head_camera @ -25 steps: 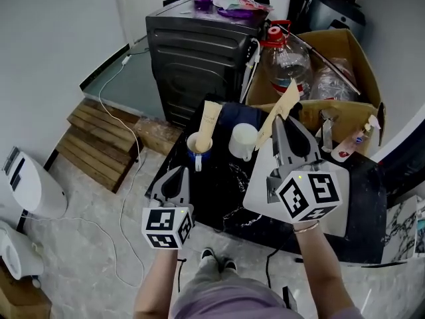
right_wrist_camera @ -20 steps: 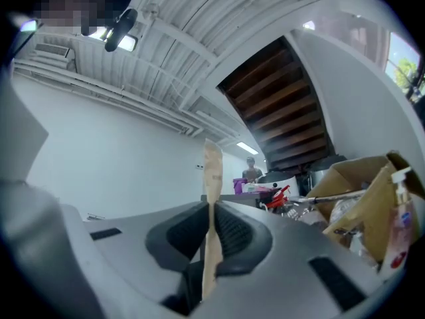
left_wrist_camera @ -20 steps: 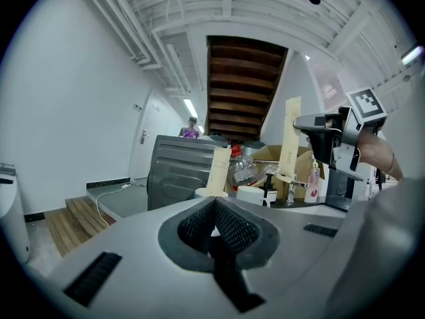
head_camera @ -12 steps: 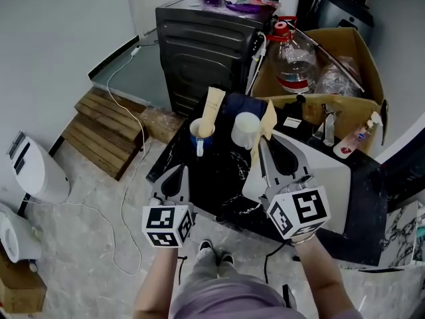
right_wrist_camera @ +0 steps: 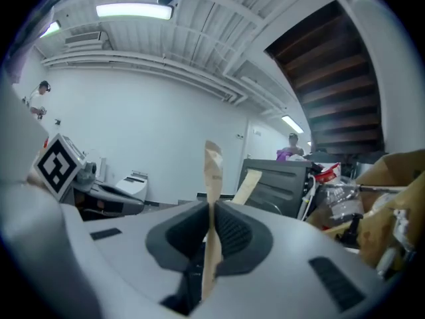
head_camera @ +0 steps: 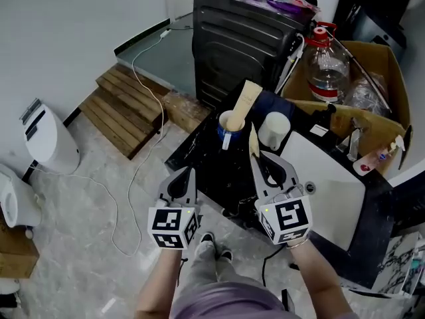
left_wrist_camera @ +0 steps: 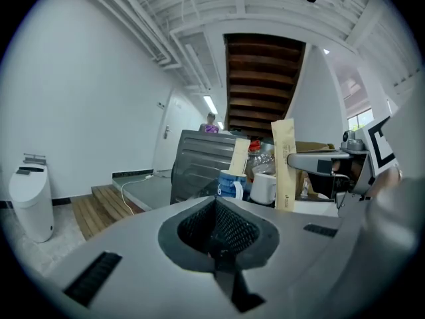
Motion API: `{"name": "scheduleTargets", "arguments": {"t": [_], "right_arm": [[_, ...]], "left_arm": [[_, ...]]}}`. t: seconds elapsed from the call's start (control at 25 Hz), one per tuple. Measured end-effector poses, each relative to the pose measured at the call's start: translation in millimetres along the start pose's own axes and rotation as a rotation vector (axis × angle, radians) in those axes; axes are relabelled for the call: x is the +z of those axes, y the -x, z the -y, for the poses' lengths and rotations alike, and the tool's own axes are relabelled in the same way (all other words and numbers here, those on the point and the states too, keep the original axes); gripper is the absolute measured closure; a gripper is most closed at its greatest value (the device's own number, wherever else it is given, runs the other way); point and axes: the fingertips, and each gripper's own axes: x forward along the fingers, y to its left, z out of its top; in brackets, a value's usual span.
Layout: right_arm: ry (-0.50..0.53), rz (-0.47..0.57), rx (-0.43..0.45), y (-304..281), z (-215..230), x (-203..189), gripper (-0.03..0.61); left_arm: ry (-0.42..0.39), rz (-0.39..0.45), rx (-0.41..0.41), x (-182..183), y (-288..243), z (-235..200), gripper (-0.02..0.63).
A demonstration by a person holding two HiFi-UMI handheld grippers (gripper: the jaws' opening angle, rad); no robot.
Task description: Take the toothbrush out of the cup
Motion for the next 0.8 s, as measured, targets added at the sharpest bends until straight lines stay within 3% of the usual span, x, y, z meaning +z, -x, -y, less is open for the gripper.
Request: {"name": "scheduleTargets", "arguments": {"t": [0.44,0.8], "right_arm": [[0.211,-0.054,0.157,-25.6,-60.0,-19.3,0.546],[0.322,-0.148,0.222,-52.4,-90.8,-49.8,0.543]], "left_arm": [[0.034,0.003,0.096,-7.7,10.8,-29.5,0.614],[0.070,-0.007,0.154,-21.6,13.3,-47.3,0.614]]}}
